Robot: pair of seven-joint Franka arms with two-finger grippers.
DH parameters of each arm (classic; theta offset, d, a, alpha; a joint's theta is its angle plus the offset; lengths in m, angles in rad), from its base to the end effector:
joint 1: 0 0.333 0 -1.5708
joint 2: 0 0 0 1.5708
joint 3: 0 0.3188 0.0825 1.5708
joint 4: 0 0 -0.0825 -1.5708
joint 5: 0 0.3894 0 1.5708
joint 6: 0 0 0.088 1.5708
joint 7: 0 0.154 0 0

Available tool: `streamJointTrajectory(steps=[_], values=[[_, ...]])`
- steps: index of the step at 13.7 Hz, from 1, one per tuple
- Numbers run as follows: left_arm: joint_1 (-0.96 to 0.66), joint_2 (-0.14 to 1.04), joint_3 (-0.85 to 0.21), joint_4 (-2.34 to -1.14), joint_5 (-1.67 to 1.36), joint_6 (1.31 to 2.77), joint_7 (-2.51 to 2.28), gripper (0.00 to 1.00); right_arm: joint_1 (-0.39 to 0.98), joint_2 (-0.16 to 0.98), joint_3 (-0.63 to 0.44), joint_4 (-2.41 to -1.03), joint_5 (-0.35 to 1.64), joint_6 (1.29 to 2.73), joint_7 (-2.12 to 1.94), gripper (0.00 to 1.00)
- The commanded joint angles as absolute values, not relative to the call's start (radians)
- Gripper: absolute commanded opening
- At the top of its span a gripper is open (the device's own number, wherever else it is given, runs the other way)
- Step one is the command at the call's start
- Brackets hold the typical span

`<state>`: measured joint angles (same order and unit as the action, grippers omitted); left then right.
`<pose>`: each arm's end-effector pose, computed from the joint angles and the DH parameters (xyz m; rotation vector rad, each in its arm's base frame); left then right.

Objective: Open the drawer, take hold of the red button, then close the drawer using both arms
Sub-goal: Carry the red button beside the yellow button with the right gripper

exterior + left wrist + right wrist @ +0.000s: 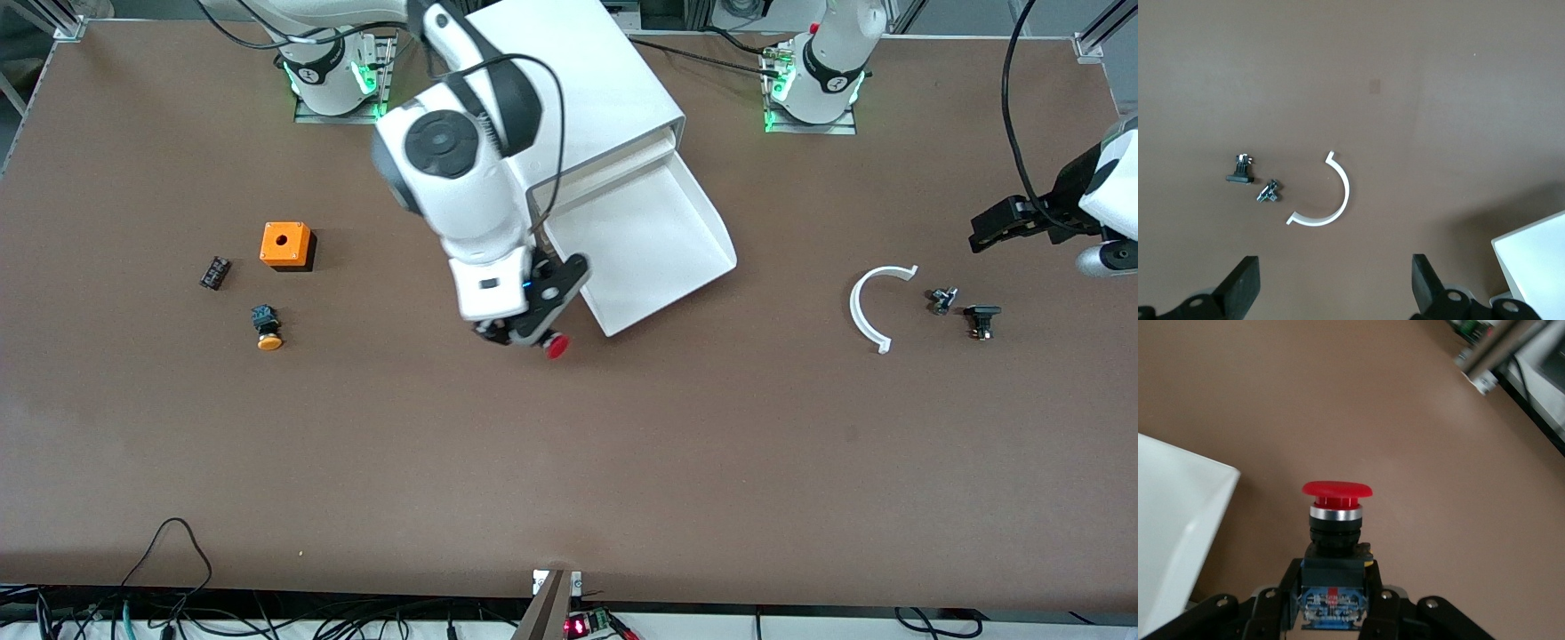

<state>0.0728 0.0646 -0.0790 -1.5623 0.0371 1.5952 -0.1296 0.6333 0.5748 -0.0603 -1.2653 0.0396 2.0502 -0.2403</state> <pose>0.5794 0.0032 0.5498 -3.1014 -0.1894 0.0455 0.6296 0.4221 0.3999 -2.8341 -1.2182 -0.3209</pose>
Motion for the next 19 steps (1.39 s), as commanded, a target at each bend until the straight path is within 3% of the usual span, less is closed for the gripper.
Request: streamJointTrajectory(steps=[1, 6, 12, 15, 19], values=[[0.064, 0.092, -0.084, -1.592, 0.048, 1.673, -0.140, 1.00, 0.563, 0.473, -0.052, -1.400, 0.041, 2.025, -0.180, 0.21], [0.028, 0.124, -0.113, -1.732, 0.046, 1.868, -0.236, 1.00, 0.415, 0.356, -0.054, -1.561, 0.031, 1.901, 0.055, 0.22], [0.003, 0.167, -0.219, -1.946, 0.044, 2.210, -0.509, 1.00, 0.247, 0.354, -0.052, -1.693, 0.023, 1.884, 0.153, 0.23], [-0.047, 0.222, -0.236, -2.026, 0.044, 2.388, -0.665, 1.00, 0.218, 0.354, -0.051, -1.811, -0.024, 2.035, 0.149, 0.25], [-0.158, 0.336, -0.239, -2.029, 0.044, 2.526, -0.952, 1.00, 0.196, 0.356, -0.046, -1.977, -0.063, 2.253, 0.149, 0.25]])
